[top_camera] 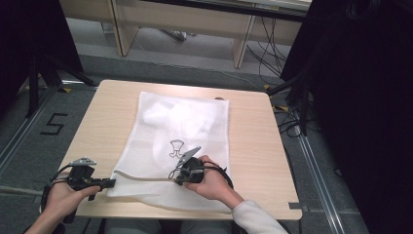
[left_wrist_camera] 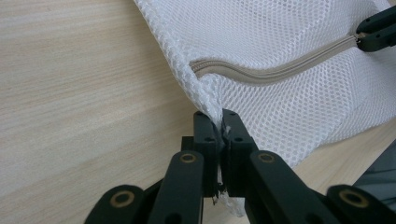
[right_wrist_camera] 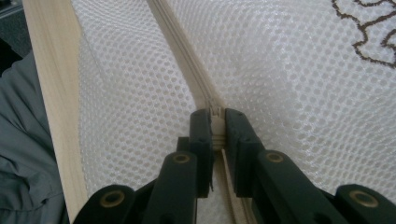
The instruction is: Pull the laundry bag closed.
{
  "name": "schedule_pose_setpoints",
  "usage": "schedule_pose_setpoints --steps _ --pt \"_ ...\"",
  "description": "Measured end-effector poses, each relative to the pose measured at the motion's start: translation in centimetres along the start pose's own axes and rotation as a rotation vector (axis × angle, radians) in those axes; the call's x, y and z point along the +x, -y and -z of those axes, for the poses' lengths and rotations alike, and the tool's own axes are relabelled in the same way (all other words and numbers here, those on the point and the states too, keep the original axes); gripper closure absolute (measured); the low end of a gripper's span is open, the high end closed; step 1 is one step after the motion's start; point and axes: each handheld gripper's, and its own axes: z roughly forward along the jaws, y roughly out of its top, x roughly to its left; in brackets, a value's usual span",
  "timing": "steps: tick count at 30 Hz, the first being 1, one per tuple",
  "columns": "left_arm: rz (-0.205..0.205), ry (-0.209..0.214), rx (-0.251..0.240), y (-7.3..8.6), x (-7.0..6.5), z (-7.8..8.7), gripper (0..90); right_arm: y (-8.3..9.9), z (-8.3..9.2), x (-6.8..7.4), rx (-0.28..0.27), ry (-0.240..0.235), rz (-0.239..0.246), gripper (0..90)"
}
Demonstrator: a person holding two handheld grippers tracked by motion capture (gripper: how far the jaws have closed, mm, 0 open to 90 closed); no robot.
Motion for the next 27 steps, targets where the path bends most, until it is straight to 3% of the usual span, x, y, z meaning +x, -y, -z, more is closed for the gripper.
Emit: schedule_pose_setpoints --steps 7,8,9,10,27 --pt "0.0 0.0 -0.001 0.0 -0.02 0.0 86.1 0.15 0.14 -0.07 -0.003 -0.002 -0.008 82.8" --pt "0.021 -0.004 -0.015 0.01 -0.14 -0.13 86.1 0.18 0.16 -0.07 -0.002 0.003 -0.005 82.8" --pt "0.021 -0.004 -0.015 0.01 -0.14 -0.13 86.1 0.22 0.24 -0.09 -0.001 0.001 -0.009 82.8" --pt "-0.004 0.0 0.002 0.0 0.01 0.02 86.1 0.25 0.25 -0.16 -0.002 0.002 -0.004 82.7" --pt "0.003 0.001 -0.003 -0.01 -0.04 -0.01 86.1 0.81 0.8 -0.38 -0.007 0.01 -0.011 82.8"
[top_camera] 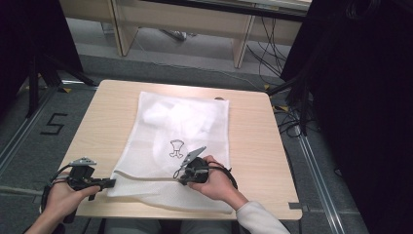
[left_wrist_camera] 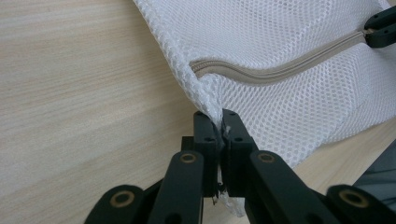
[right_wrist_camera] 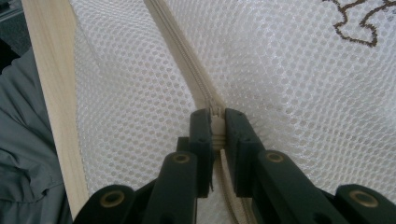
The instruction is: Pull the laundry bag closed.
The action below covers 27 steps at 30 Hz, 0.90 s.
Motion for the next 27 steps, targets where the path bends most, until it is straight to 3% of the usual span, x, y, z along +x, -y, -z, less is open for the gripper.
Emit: schedule_pose_setpoints --steps 7,8,12,13,27 --pt "0.011 -0.002 -0.005 -0.01 -0.07 -0.04 86.1 0.11 0.06 -0.05 -0.004 0.0 -0.005 82.8" --pt "-0.003 0.0 0.002 0.0 0.02 0.03 86.1 0.16 0.2 -0.08 0.001 -0.001 -0.009 82.7" --pt "0.022 -0.009 -0.016 0.01 -0.12 -0.15 86.1 0.28 0.37 -0.09 0.001 -0.003 -0.018 82.8" --pt "-0.002 -0.001 0.004 -0.02 0.02 0.03 86.1 0.33 0.37 -0.17 -0.004 -0.001 -0.012 82.8" --pt "-0.002 0.002 0.002 0.0 0.02 -0.01 86.1 0.55 0.56 -0.26 -0.008 0.004 -0.014 82.8"
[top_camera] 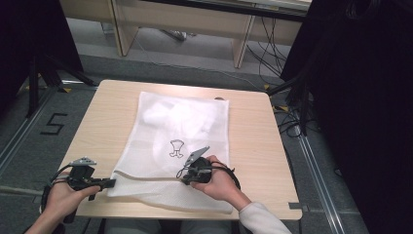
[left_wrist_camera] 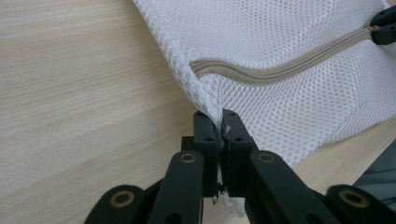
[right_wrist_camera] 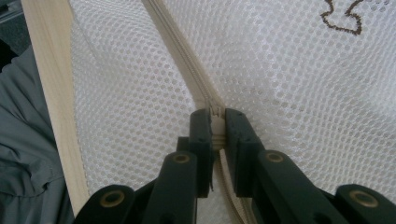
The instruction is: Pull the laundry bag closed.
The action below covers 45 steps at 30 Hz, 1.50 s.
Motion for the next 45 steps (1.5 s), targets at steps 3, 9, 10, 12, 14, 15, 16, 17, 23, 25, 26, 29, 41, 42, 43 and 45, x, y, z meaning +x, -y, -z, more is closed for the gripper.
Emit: schedule_pose_setpoints --steps 3,9,10,12,14,15,16,17,23,25,26,29,41,42,43,45 --pt "0.003 0.0 -0.002 0.0 0.0 0.0 86.1 0.0 0.0 0.0 -0.002 -0.001 0.0 82.8" --pt "0.0 -0.002 0.004 0.0 0.0 0.0 86.1 0.2 0.2 -0.2 0.005 0.0 -0.002 82.8" --pt "0.002 -0.002 0.003 0.0 0.0 0.0 86.1 0.2 0.2 -0.2 0.005 0.0 -0.002 82.8" --pt "0.0 -0.001 -0.001 0.0 0.0 0.0 86.1 0.2 0.2 -0.2 0.004 -0.002 -0.004 82.8" --pt "0.025 -0.009 -0.018 0.0 -0.1 -0.1 86.1 0.3 0.3 -0.2 0.007 -0.001 -0.013 82.8" --pt "0.025 -0.008 -0.018 0.0 -0.1 -0.1 86.1 0.3 0.3 -0.2 0.013 0.002 -0.016 82.8" --pt "0.025 -0.008 -0.018 0.0 -0.1 -0.1 86.1 0.4 0.4 -0.3 0.005 0.005 -0.007 82.8" --pt "0.025 -0.009 -0.018 0.0 -0.1 -0.1 86.1 0.4 0.4 -0.3 0.008 0.002 -0.014 82.7" --pt "0.0 -0.001 0.001 0.0 0.0 0.0 86.1 0.7 0.7 -0.5 -0.002 0.005 -0.014 82.7" --pt "0.001 -0.001 -0.002 0.0 0.0 0.0 86.1 0.8 0.7 -0.4 0.006 0.003 -0.022 82.8" --pt "0.024 -0.006 -0.018 0.0 -0.1 -0.1 86.1 0.8 0.7 -0.4 0.004 0.006 -0.018 82.8" --pt "0.025 -0.01 -0.018 0.0 -0.1 -0.1 86.1 0.8 0.9 -0.4 0.006 0.009 -0.028 82.8" --pt "0.026 -0.01 -0.018 0.0 -0.2 -0.1 86.1 1.5 1.5 -0.5 0.005 0.008 -0.06 82.8" --pt "0.025 -0.01 -0.019 0.0 -0.1 -0.1 86.1 1.5 1.5 -0.6 0.002 0.008 -0.059 82.7" --pt "0.025 -0.01 -0.019 0.0 -0.1 -0.1 86.1 1.5 1.5 -0.6 0.002 0.008 -0.059 82.7" --pt "0.027 -0.017 -0.026 0.0 -0.2 -0.1 86.1 1.6 1.6 -0.5 0.009 0.007 -0.069 82.8"
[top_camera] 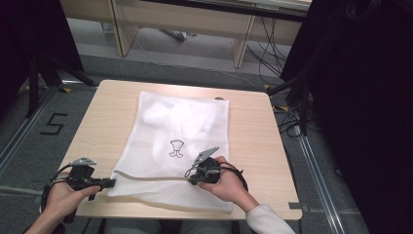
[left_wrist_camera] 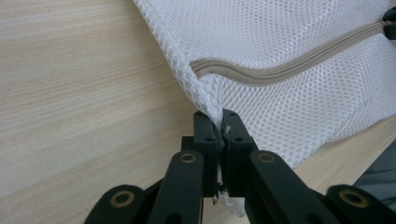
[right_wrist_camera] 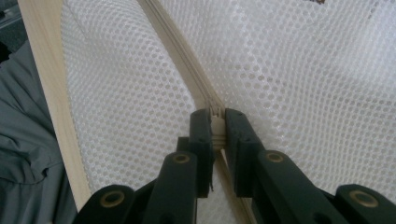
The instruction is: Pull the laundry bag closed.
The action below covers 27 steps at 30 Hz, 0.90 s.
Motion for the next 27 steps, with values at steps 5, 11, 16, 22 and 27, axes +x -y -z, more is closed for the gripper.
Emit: schedule_pose_setpoints --steps 5,11,16,22,27 --pt "-0.001 0.007 0.007 0.0 0.1 0.0 86.1 0.2 0.2 -0.2 -0.007 0.01 0.009 82.7" --pt "-0.027 0.015 0.027 0.0 0.2 0.2 86.1 0.5 0.4 -0.3 -0.005 0.014 -0.001 82.8" --pt "-0.026 0.015 0.026 0.0 0.2 0.1 86.1 0.7 0.6 -0.4 -0.004 0.016 -0.008 82.8" --pt "-0.027 0.014 0.026 0.0 0.2 0.1 86.1 0.9 0.7 -0.7 -0.016 0.003 0.007 82.7" --pt "-0.026 0.014 0.027 0.0 0.2 0.2 86.1 1.1 0.9 -0.9 -0.024 0.02 0.012 82.8"
